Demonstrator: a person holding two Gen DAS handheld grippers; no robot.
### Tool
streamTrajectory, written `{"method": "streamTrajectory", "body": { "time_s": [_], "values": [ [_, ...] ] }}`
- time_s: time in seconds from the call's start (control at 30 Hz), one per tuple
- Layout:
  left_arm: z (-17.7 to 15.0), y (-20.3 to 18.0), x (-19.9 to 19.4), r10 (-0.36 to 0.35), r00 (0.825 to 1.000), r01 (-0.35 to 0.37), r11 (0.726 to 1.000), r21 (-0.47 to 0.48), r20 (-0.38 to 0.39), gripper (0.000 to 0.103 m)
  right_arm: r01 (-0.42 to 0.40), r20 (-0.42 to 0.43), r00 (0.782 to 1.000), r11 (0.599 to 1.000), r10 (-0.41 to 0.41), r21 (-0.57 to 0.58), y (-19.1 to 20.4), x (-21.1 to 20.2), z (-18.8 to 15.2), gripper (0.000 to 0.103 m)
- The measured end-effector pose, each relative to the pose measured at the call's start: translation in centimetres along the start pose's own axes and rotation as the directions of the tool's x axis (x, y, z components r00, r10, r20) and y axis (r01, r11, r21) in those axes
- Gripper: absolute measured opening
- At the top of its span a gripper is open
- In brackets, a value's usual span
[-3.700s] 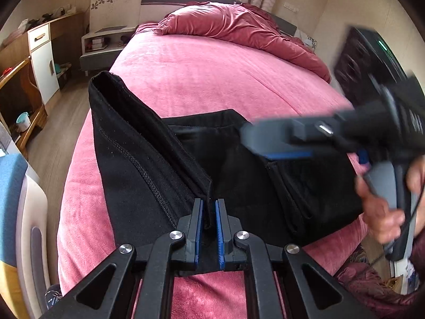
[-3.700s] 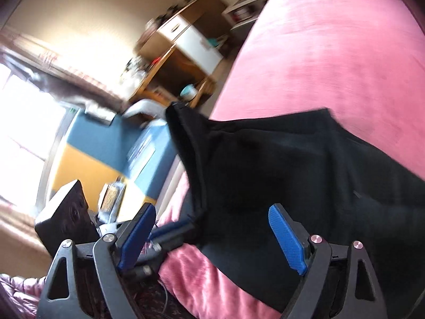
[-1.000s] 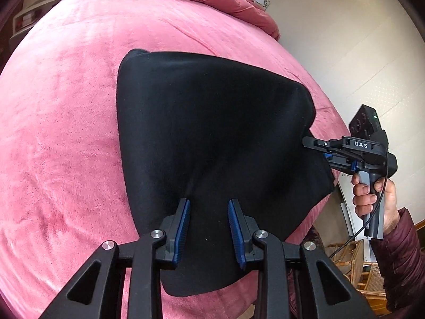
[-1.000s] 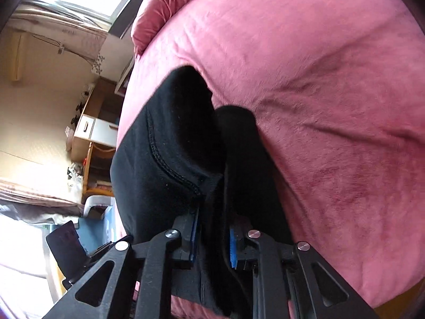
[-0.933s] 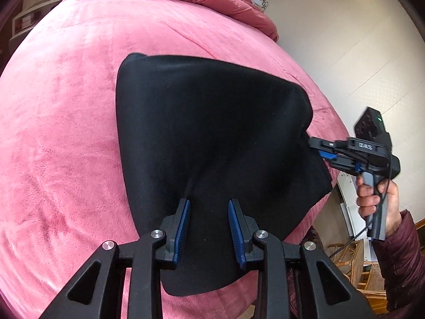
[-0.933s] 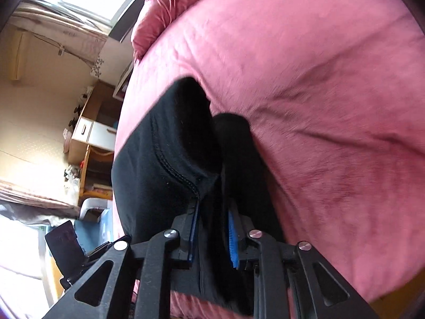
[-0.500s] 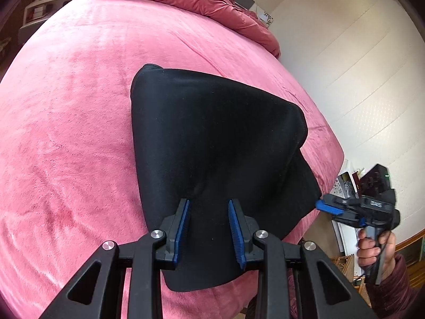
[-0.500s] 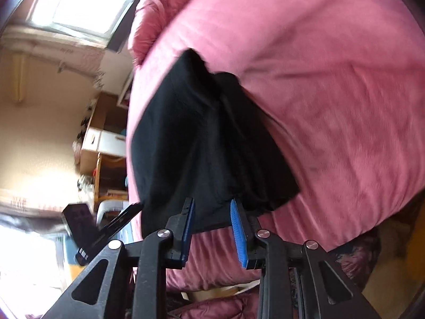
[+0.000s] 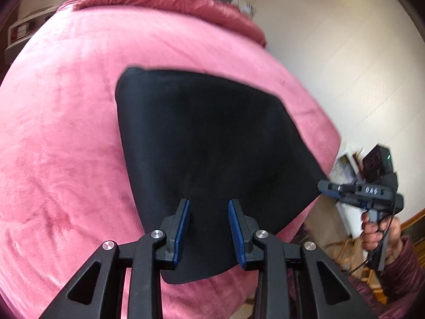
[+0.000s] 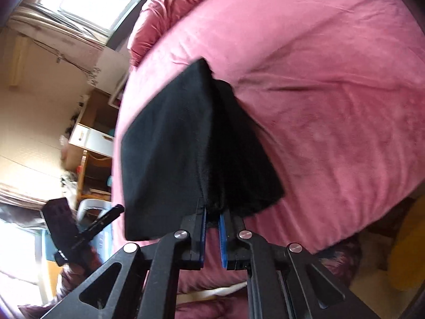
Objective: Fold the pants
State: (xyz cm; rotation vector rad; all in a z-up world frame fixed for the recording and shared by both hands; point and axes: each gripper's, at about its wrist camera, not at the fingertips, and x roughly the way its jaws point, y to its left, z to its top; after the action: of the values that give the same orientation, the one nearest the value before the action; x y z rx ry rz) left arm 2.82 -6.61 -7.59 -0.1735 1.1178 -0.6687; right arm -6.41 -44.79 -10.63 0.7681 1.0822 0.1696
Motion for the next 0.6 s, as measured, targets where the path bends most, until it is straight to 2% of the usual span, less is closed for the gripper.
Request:
{"method": "streamTrajectory", "body": {
  "time_s": [0.1,0.17,0.23,0.3,0.33,0.37,0.4,0.43,0.6],
  "values": [
    [-0.1,-0.3,1.3,0.045,0.998,-0.044,0.999,0.021,-0.039,0.030,0.051,-0.020,0.999,0.998,-0.050,0.027,-0.7,2.0,-0.1,0.008],
    [0.1,-0.3,1.4,0.045,0.998,-0.044,0.999,0.021,-0.042,0.030,0.081,-0.037,0.996,0.996,-0.080,0.023,-1.1,3.2,-0.2,0.008],
    [0.2,-0.3,1.1,0.038,0.999,-0.038,0.999,0.020,-0.035,0.030,0.077,-0.044,0.996,0.997,-0.076,0.021,-1.0,3.2,-0.2,0.009],
    [0.4,0.0,0.6,0.023,1.000,-0.023,1.000,0.008,-0.019,0.030,0.068,-0.052,0.996,0.998,-0.068,0.008,-0.7,2.6,-0.1,0.018],
    [0.4,0.3,0.1,0.016,1.000,-0.016,1.000,0.002,-0.005,0.030,0.079,-0.054,0.995,0.997,-0.079,-0.007,-0.6,1.9,0.0,0.027],
    [0.6,0.4,-0.5,0.013,1.000,-0.013,1.000,-0.004,0.018,0.030,0.104,-0.046,0.993,0.994,-0.106,-0.029,-0.3,1.3,0.1,0.036],
    [0.9,0.8,-1.1,0.018,0.999,-0.018,1.000,-0.010,0.039,0.030,0.131,-0.031,0.991,0.990,-0.133,-0.055,-0.3,0.5,0.3,0.039],
    [1.2,1.1,-1.5,0.025,0.998,-0.024,1.000,-0.018,0.055,0.030,0.156,-0.006,0.988,0.984,-0.157,-0.083,0.3,-0.4,0.7,0.041],
    [3.1,3.1,-3.5,0.063,0.989,-0.053,0.996,-0.075,0.131,0.030,0.156,0.078,0.987,0.970,-0.144,-0.185,4.6,-1.2,3.2,0.041]
  ]
}}
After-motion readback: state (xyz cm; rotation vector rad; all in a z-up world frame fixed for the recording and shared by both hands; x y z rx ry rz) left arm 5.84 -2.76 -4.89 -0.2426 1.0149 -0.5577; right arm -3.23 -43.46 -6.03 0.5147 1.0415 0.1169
